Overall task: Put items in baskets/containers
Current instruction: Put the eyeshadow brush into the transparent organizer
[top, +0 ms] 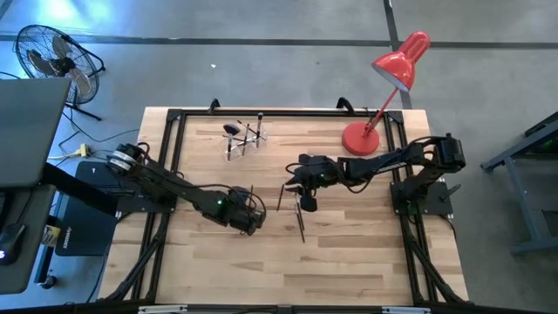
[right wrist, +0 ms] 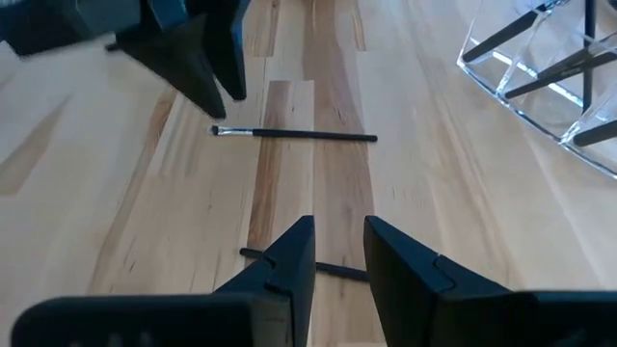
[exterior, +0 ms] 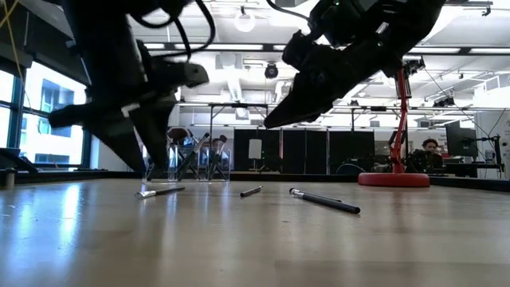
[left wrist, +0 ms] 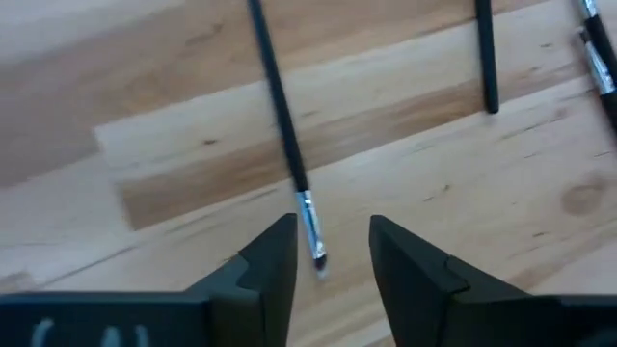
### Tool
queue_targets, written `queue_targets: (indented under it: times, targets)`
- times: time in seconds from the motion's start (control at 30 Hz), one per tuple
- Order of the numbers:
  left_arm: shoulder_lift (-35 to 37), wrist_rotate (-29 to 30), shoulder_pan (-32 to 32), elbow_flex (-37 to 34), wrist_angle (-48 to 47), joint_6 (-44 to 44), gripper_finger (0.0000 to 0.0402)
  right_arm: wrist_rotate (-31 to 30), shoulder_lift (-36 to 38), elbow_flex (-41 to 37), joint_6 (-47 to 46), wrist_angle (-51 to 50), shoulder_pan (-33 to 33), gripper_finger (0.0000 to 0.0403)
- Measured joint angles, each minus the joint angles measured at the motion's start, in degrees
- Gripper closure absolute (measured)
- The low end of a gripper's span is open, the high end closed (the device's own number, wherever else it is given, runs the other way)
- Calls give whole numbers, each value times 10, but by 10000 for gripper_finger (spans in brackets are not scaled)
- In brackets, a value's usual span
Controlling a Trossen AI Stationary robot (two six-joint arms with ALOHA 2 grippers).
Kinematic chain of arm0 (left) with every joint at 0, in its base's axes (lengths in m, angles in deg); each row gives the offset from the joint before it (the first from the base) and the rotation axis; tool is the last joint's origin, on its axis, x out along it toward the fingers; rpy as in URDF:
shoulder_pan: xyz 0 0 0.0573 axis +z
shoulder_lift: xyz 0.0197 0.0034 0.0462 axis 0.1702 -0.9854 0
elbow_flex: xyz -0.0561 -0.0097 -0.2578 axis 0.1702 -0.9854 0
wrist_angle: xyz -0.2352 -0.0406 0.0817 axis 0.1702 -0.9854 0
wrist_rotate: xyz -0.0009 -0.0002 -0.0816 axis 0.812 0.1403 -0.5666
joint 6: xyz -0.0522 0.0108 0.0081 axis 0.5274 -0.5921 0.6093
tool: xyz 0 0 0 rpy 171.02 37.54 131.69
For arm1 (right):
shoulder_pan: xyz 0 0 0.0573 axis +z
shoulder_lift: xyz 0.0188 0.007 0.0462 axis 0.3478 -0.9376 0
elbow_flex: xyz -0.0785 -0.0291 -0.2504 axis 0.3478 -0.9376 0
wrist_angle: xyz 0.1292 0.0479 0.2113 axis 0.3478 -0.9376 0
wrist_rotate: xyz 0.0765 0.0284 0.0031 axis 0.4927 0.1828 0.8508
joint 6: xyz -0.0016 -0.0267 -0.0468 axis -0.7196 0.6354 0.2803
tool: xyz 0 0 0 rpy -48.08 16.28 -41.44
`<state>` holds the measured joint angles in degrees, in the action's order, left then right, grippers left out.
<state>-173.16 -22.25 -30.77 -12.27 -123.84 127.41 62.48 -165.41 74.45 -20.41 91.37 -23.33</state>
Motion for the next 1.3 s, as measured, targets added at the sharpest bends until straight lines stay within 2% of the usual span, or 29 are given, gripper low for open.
queue_targets:
  times: [0.23, 0.5, 0.6, 0.7, 0.8, 0.83, 1.3]
  targets:
    - [-48, -48, 0, 0, 26, 7, 258, 1, 0, 0, 0, -13, 0, 316]
    - [-89, -57, 0, 4, 21, 40, 259, 22, 0, 0, 0, -14, 0, 315]
    - [-97, -57, 0, 8, 10, 33, 275, 23, 0, 0, 0, -15, 0, 315]
    - [-99, -64, 0, 10, -3, 18, 318, 23, 0, 0, 0, -15, 0, 315]
    - [-99, -75, 0, 10, -5, -17, 379, 23, 0, 0, 0, -17, 0, 315]
    - [-99, -75, 0, 10, -4, -29, 389, 23, 0, 0, 0, -17, 0, 315]
    - [-95, -59, 0, 10, -32, -289, 399, 19, 0, 0, 3, -17, 0, 315]
